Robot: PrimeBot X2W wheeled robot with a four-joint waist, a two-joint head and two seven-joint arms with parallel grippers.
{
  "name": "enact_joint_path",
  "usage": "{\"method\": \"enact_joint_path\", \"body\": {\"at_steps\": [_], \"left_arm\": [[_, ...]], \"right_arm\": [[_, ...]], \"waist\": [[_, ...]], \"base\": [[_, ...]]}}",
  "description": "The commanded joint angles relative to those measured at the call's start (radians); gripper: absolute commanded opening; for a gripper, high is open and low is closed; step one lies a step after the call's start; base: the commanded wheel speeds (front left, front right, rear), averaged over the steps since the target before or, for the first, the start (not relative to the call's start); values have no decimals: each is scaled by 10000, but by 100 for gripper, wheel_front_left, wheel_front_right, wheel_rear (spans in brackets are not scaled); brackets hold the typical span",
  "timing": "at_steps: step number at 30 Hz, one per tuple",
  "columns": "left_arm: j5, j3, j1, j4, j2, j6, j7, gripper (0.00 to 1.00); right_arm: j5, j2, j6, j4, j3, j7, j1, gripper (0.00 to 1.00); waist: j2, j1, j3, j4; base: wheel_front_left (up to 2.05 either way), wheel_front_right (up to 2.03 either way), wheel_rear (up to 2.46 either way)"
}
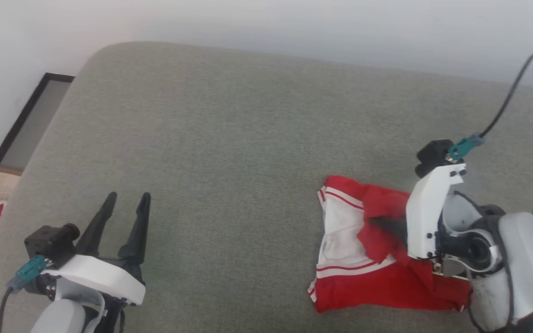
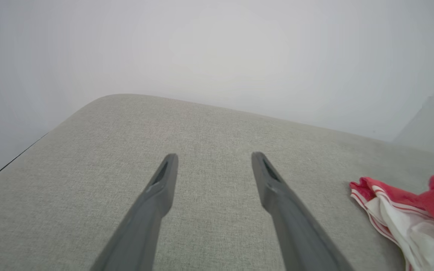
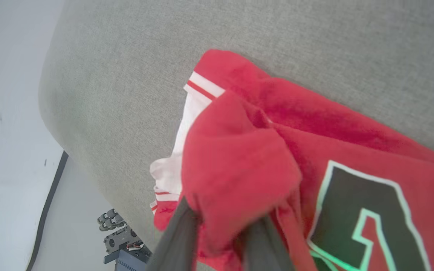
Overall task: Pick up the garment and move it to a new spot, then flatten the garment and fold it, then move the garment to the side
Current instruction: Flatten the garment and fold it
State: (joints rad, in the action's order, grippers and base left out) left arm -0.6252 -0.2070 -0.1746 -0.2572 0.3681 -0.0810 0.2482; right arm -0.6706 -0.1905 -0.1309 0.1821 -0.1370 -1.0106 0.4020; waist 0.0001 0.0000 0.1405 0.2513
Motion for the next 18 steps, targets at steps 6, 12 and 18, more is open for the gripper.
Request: {"method": "enact_joint_path", "body": {"at_steps": [6, 12, 18], "left_arm": [[-127, 166, 60, -83, 48, -51, 77, 100], [-184, 474, 321, 141, 229, 27, 116, 100], [-177, 745, 625, 342, 442, 81, 139, 100]], "right_arm": [[-494, -307, 5, -49, -378, 253, 168, 100], [-738, -874, 5, -783, -287, 547, -20, 100], [-748, -1460, 5, -1330, 207, 1284, -390, 100]], "waist": [[-1, 0, -171, -152], [-1, 0, -260, -708], [-1, 0, -384, -1342]], "base": [[0, 0, 0], [0, 0, 0], [0, 0, 0]]}}
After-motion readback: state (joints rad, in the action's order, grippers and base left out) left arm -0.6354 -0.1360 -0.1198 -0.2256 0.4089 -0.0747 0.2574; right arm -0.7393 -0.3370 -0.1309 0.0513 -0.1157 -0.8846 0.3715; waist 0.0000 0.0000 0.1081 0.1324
